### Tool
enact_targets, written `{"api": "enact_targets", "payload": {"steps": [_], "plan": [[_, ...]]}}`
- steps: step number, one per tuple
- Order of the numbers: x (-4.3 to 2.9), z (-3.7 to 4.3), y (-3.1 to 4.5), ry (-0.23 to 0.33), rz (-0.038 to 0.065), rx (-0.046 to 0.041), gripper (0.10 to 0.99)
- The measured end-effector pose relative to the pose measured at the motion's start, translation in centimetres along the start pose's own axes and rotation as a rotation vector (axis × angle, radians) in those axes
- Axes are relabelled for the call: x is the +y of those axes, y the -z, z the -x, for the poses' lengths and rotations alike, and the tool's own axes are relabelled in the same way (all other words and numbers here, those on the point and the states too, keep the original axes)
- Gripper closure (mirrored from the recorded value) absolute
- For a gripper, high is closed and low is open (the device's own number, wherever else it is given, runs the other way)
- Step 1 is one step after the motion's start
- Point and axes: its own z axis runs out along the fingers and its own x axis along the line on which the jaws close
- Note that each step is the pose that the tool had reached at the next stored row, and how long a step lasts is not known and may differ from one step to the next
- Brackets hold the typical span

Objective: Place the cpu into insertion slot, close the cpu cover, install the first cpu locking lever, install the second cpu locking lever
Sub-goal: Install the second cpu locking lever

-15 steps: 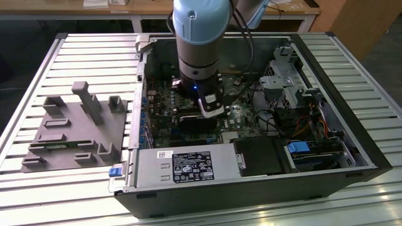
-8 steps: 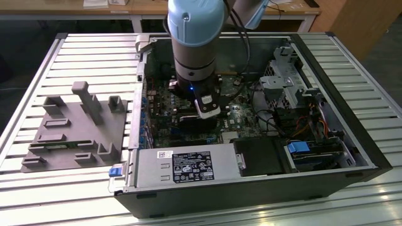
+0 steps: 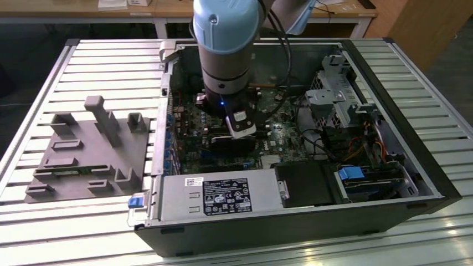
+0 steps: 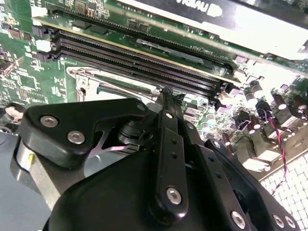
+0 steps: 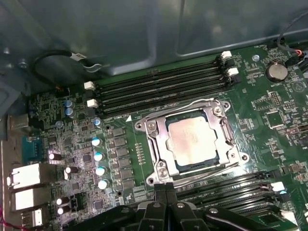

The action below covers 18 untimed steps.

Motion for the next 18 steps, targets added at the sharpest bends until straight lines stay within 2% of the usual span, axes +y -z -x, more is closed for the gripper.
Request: {"api": "enact_targets", "payload": {"steps": [6,18], "plan": [[0.27,-0.12,-0.27,0.000,0.000,-0.0005,0.984],[0.08,-0.32,-1.00,0.000,0.000,-0.0013,0.984]]}}
